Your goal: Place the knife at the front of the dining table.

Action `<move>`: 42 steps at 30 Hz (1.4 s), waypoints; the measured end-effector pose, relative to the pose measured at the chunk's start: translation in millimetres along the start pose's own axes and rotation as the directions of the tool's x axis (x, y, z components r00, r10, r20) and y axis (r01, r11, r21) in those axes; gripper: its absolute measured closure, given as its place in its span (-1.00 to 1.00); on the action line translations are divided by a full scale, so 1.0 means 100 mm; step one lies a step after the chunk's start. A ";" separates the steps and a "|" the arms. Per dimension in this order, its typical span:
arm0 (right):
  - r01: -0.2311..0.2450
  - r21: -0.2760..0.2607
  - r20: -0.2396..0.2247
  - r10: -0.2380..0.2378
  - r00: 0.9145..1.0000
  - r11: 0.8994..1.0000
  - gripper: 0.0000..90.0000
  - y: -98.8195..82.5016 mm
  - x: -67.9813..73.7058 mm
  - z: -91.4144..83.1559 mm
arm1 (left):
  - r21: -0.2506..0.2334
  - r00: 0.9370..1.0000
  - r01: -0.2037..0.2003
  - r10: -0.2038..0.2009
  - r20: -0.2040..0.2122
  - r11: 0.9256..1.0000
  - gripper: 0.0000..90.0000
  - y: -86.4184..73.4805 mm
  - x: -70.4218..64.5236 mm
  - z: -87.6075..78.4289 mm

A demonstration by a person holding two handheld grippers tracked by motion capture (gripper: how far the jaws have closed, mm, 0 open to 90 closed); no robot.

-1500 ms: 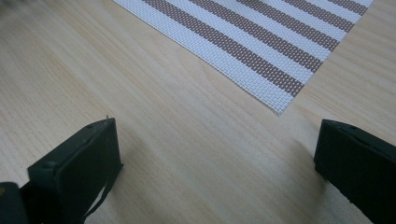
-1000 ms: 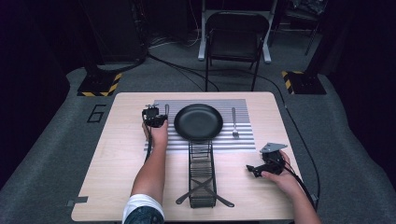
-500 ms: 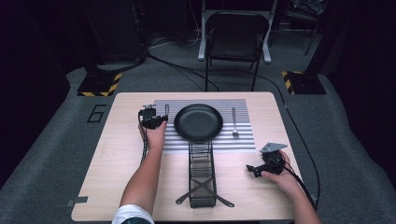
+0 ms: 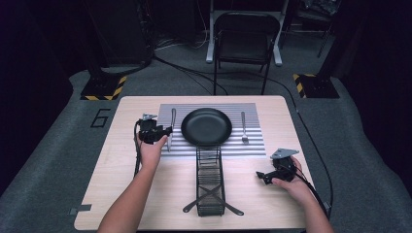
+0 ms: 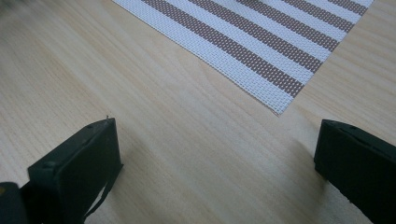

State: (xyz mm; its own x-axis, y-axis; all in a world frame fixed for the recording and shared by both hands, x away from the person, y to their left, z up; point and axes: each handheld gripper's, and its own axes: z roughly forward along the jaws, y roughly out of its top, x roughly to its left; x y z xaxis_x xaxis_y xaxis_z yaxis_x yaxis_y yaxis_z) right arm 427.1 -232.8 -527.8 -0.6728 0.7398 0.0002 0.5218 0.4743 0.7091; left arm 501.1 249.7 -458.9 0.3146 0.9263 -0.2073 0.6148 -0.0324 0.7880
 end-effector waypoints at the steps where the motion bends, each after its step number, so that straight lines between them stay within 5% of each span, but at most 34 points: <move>1: 0.006 0.001 -0.001 -0.006 1.000 1.000 -1.00 0.00 0.00 0.00 | -0.004 1.000 -0.004 0.004 0.003 1.000 0.12 -0.01 0.00 -0.03; 11: 0.000 0.000 0.000 0.000 1.000 1.000 -1.00 0.00 0.00 0.00 | -0.001 0.999 -0.043 0.043 0.014 0.999 0.02 -0.24 0.04 -0.35; 21: 0.001 0.000 0.000 -0.001 1.000 1.000 -1.00 0.00 0.00 0.00 | 0.067 0.997 -0.072 0.069 0.046 0.995 -0.04 -0.53 0.16 -0.60; 33: 0.000 -0.001 0.000 0.000 1.000 1.000 -1.00 0.00 0.00 0.00 | 0.124 0.988 -0.156 0.152 0.041 0.980 -0.07 -0.89 0.26 -0.69; 36: 0.000 0.000 0.000 0.000 1.000 1.000 -1.00 0.00 0.00 0.00 | 0.125 0.991 -0.129 0.123 0.051 0.984 -0.07 -0.95 0.32 -0.69; 40: 0.001 0.000 0.000 -0.001 1.000 1.000 -1.00 0.00 0.00 0.00 | 0.124 0.994 -0.110 0.109 0.012 0.986 -0.08 -1.02 0.40 -0.64; 42: 0.000 0.000 0.000 0.000 1.000 1.000 -1.00 0.00 0.00 0.00 | 0.108 0.998 -0.061 0.059 0.020 0.992 -0.10 -1.02 0.46 -0.65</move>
State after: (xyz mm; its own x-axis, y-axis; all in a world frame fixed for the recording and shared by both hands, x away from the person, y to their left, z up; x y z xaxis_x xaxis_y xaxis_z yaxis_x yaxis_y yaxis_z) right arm 427.1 -232.8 -527.8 -0.6729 0.7398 0.0002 0.5217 0.4743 0.7092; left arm 405.7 319.9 -511.5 0.3651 0.9149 -0.1723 0.6690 -0.1291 0.7319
